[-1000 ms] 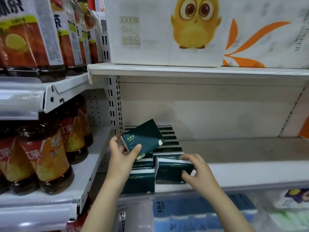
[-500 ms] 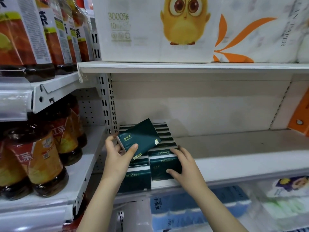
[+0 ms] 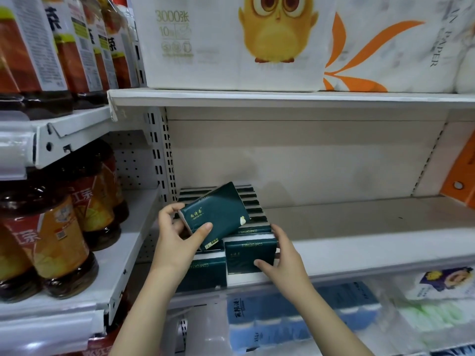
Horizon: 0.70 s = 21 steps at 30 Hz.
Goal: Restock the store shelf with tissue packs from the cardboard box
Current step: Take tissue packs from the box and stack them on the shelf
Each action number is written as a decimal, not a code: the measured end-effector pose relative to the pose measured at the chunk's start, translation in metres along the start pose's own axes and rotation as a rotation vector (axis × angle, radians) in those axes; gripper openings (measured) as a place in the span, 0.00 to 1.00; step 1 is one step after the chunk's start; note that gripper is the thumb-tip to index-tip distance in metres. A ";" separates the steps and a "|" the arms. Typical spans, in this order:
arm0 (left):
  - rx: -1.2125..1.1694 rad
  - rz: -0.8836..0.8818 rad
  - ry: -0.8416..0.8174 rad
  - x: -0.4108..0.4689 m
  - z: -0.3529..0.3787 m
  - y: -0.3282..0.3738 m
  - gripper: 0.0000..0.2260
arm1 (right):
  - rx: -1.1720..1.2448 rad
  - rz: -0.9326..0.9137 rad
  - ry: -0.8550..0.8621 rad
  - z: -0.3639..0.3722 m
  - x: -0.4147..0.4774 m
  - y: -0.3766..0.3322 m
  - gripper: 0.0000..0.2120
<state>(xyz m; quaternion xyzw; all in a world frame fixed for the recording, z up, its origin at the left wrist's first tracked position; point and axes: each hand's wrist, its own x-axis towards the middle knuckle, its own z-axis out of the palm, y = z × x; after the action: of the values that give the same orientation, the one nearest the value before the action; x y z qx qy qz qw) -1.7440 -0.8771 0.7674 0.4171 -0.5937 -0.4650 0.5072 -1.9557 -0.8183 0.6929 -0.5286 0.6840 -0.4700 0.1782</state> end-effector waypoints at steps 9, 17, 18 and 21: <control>0.041 0.014 -0.061 -0.002 0.000 0.002 0.22 | 0.036 0.009 -0.131 -0.011 -0.002 0.006 0.42; 0.147 0.052 -0.179 -0.010 0.006 0.011 0.20 | 0.291 -0.040 -0.026 -0.044 -0.005 -0.021 0.21; 0.169 0.050 -0.191 -0.011 0.008 0.012 0.21 | 0.311 -0.058 -0.045 -0.046 -0.005 -0.027 0.21; 0.234 0.067 -0.217 -0.014 0.013 0.012 0.21 | 0.257 -0.107 -0.133 -0.046 -0.007 -0.035 0.25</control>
<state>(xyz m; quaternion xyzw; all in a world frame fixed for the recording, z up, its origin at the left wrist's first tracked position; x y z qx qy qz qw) -1.7551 -0.8594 0.7752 0.4008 -0.7086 -0.4179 0.4033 -1.9675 -0.7916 0.7431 -0.5671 0.5757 -0.5265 0.2641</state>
